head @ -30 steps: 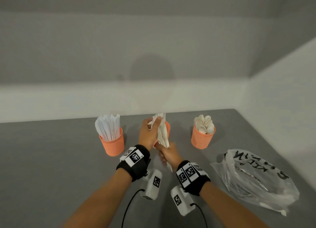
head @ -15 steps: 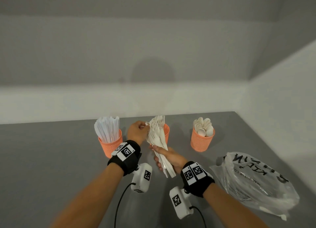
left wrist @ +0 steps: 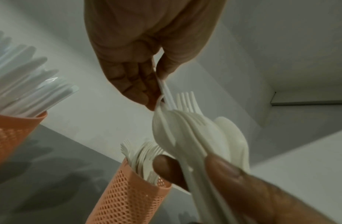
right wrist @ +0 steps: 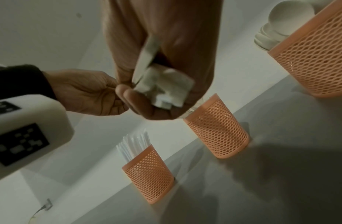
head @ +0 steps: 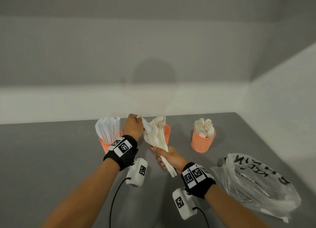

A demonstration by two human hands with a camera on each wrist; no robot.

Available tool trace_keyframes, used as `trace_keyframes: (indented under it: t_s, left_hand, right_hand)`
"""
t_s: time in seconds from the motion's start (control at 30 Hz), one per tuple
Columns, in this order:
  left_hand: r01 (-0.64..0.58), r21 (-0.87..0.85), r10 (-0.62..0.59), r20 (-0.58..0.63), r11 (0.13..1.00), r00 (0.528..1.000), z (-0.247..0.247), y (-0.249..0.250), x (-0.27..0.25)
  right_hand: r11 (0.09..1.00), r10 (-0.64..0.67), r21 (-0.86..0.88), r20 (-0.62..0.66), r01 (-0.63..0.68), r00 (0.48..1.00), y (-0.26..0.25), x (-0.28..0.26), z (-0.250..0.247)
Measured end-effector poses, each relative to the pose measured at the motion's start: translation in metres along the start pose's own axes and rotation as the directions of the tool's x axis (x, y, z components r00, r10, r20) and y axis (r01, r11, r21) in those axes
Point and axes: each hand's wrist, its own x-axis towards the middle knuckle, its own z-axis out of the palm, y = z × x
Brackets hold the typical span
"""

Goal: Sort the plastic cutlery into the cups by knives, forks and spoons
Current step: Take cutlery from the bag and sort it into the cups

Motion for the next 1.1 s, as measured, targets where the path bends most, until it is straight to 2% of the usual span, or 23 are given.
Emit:
trace_keyframes:
  t_s: [0.13, 0.27, 0.33, 0.63, 0.73, 0.83, 0.9, 1.0, 1.1]
  left_hand:
    - [-0.017, -0.055, 0.016, -0.016, 0.998, 1.000, -0.006, -0.002, 0.001]
    - [-0.058, -0.083, 0.071, 0.158, 0.995, 0.985, -0.016, -0.001, 0.001]
    - [-0.048, -0.122, 0.070, 0.182, 0.991, 0.981, -0.022, 0.003, 0.003]
    - [-0.081, -0.208, 0.083, -0.003, 0.975, 0.997, -0.059, 0.020, 0.028]
    - [-0.164, -0.223, 0.132, -0.151, 0.961, 0.980, -0.084, 0.025, 0.039]
    - [-0.296, -0.151, 0.234, -0.331, 0.943, 0.914, -0.113, 0.027, 0.045]
    - [-0.354, -0.041, 0.314, -0.378, 0.934, 0.871, -0.126, 0.020, 0.045]
    - [-0.419, 0.178, 0.455, -0.321, 0.890, 0.831, -0.130, -0.003, 0.040]
    - [-0.429, 0.360, 0.519, -0.203, 0.828, 0.831, -0.122, -0.027, 0.036]
  right_hand:
    - [1.000, -0.018, 0.005, 0.017, 0.018, 1.000, -0.001, 0.000, 0.002]
    - [1.000, -0.011, 0.005, 0.045, 0.011, 0.999, -0.004, 0.002, 0.001]
    - [1.000, -0.019, -0.002, 0.062, 0.020, 0.998, -0.006, 0.003, 0.001]
    - [0.998, -0.027, -0.055, 0.151, 0.035, 0.988, -0.016, 0.012, 0.007]
    - [0.997, -0.015, -0.075, 0.145, 0.026, 0.989, -0.016, 0.016, 0.008]
    - [0.996, -0.012, -0.087, 0.089, 0.020, 0.996, -0.010, 0.024, 0.007]
    - [0.998, -0.008, -0.069, 0.046, 0.011, 0.999, -0.008, 0.029, 0.006]
    - [1.000, 0.003, -0.007, 0.030, -0.003, 1.000, -0.010, 0.035, 0.008]
    - [1.000, 0.000, 0.003, 0.041, 0.000, 0.999, -0.015, 0.039, 0.012]
